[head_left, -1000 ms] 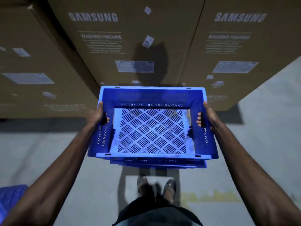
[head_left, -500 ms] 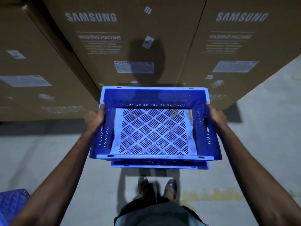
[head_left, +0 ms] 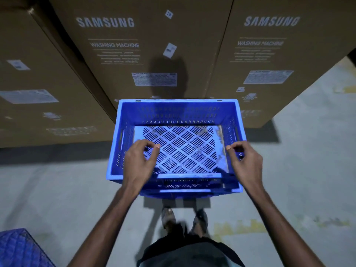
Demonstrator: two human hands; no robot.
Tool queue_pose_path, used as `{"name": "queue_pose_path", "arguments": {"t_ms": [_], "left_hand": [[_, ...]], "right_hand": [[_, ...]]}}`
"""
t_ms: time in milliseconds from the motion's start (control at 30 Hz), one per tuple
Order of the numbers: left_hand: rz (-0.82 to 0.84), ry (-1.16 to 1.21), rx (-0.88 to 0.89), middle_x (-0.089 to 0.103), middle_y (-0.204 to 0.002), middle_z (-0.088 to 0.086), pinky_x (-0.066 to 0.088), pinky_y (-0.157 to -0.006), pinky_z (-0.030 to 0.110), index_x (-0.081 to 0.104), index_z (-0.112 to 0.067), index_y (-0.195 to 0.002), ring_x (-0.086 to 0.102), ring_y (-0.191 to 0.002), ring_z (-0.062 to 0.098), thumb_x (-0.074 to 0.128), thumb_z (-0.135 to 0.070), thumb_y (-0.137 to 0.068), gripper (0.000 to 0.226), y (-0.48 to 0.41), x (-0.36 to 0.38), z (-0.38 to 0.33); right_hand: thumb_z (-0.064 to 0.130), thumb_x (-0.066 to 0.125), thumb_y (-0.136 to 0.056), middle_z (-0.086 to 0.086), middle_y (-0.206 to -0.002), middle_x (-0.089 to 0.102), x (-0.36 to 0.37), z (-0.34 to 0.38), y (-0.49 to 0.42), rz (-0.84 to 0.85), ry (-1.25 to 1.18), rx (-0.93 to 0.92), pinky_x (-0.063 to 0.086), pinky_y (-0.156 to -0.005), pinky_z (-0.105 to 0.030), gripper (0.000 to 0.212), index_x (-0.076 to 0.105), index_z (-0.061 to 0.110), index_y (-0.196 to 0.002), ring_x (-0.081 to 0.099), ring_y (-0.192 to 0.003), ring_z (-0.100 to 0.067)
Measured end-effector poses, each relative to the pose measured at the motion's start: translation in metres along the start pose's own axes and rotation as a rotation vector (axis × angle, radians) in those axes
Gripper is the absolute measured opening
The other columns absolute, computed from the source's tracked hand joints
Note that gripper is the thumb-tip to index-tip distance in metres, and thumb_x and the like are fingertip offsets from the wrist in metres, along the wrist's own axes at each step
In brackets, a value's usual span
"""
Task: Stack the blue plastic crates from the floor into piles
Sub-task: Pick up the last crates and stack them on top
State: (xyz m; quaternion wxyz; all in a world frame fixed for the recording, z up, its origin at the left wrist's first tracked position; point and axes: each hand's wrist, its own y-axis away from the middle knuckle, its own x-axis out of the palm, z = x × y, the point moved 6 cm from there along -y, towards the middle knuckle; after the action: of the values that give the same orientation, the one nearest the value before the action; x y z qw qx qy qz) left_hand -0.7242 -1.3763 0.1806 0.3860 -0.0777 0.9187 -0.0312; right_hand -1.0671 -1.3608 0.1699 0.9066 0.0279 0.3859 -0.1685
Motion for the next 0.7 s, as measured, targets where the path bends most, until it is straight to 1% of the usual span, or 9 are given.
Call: {"name": "queue_pose_path", "arguments": {"t_ms": [100, 167, 233, 333, 400, 467, 533, 633, 700], "left_hand": [[0.334, -0.099, 0.032, 0.072, -0.106, -0.008, 0.052, -0.089, 0.037, 0.068, -0.026, -0.102, 0.065, -0.099, 0.015, 0.053, -0.069, -0.090, 0.047, 0.016, 0.039, -0.003], [0.537, -0.247, 0.042, 0.071, -0.119, -0.006, 0.051, -0.094, 0.038, 0.067, -0.028, -0.114, 0.065, -0.111, 0.017, 0.046, -0.085, -0.082, 0.068, 0.026, 0.057, 0.001], [0.620, -0.439, 0.046, 0.068, -0.129, -0.003, 0.047, -0.098, 0.042, 0.063, -0.029, -0.124, 0.062, -0.121, 0.021, 0.045, -0.090, -0.079, 0.078, 0.035, 0.065, 0.005], [0.581, -0.592, 0.041, 0.066, -0.130, 0.002, 0.044, -0.100, 0.048, 0.059, -0.025, -0.130, 0.060, -0.123, 0.026, 0.043, -0.093, -0.075, 0.090, 0.043, 0.058, 0.013], [0.562, -0.650, 0.053, 0.067, -0.127, 0.005, 0.043, -0.098, 0.047, 0.059, -0.023, -0.129, 0.061, -0.120, 0.027, 0.047, -0.092, -0.075, 0.089, 0.047, 0.052, 0.020], [0.571, -0.706, 0.087, 0.068, -0.124, 0.006, 0.044, -0.096, 0.046, 0.058, -0.023, -0.125, 0.062, -0.117, 0.029, 0.053, -0.086, -0.078, 0.079, 0.053, 0.052, 0.023], [0.549, -0.726, 0.140, 0.069, -0.122, 0.005, 0.044, -0.094, 0.047, 0.057, -0.022, -0.122, 0.063, -0.115, 0.029, 0.053, -0.075, -0.088, 0.062, 0.058, 0.055, 0.026], [0.503, -0.705, 0.165, 0.069, -0.121, 0.005, 0.042, -0.093, 0.046, 0.056, -0.020, -0.121, 0.063, -0.114, 0.029, 0.049, -0.057, -0.099, 0.044, 0.067, 0.060, 0.029], [0.493, -0.718, 0.202, 0.070, -0.119, 0.006, 0.041, -0.092, 0.046, 0.057, -0.019, -0.118, 0.064, -0.112, 0.029, 0.047, -0.053, -0.101, 0.039, 0.071, 0.064, 0.030]], "right_hand": [[0.049, 0.065, -0.092, 0.010, -0.103, 0.068, 0.020, 0.008, 0.027, 0.110, 0.089, -0.131, 0.047, -0.087, -0.031, 0.026, 0.063, 0.025, -0.103, 0.062, -0.101, -0.013], [0.058, 0.064, -0.090, 0.006, -0.109, 0.067, 0.034, 0.009, 0.034, 0.230, 0.218, -0.234, 0.045, -0.091, -0.035, 0.039, 0.061, 0.024, -0.109, 0.060, -0.107, -0.018], [0.065, 0.061, -0.088, 0.002, -0.114, 0.067, 0.041, 0.007, 0.037, 0.327, 0.319, -0.304, 0.045, -0.094, -0.039, 0.051, 0.061, 0.023, -0.115, 0.059, -0.111, -0.022], [0.070, 0.058, -0.087, 0.000, -0.119, 0.066, 0.033, 0.008, 0.036, 0.357, 0.324, -0.326, 0.042, -0.094, -0.039, 0.057, 0.059, 0.023, -0.119, 0.057, -0.114, -0.024], [0.071, 0.055, -0.088, -0.002, -0.123, 0.065, 0.032, 0.004, 0.036, 0.403, 0.355, -0.353, 0.042, -0.095, -0.039, 0.060, 0.058, 0.022, -0.122, 0.057, -0.116, -0.025], [0.075, 0.051, -0.087, -0.004, -0.129, 0.065, 0.036, -0.005, 0.038, 0.493, 0.405, -0.359, 0.042, -0.096, -0.041, 0.067, 0.057, 0.021, -0.127, 0.057, -0.118, -0.026], [0.081, 0.042, -0.087, -0.005, -0.130, 0.065, 0.041, -0.016, 0.042, 0.555, 0.427, -0.341, 0.042, -0.098, -0.045, 0.075, 0.055, 0.022, -0.131, 0.058, -0.118, -0.027], [0.088, 0.031, -0.085, -0.003, -0.127, 0.067, 0.046, -0.027, 0.049, 0.555, 0.476, -0.398, 0.040, -0.103, -0.050, 0.081, 0.053, 0.026, -0.132, 0.059, -0.117, -0.026], [0.086, 0.032, -0.087, -0.002, -0.123, 0.068, 0.050, -0.035, 0.052, 0.546, 0.498, -0.438, 0.040, -0.102, -0.050, 0.076, 0.054, 0.027, -0.130, 0.061, -0.114, -0.025]]}}
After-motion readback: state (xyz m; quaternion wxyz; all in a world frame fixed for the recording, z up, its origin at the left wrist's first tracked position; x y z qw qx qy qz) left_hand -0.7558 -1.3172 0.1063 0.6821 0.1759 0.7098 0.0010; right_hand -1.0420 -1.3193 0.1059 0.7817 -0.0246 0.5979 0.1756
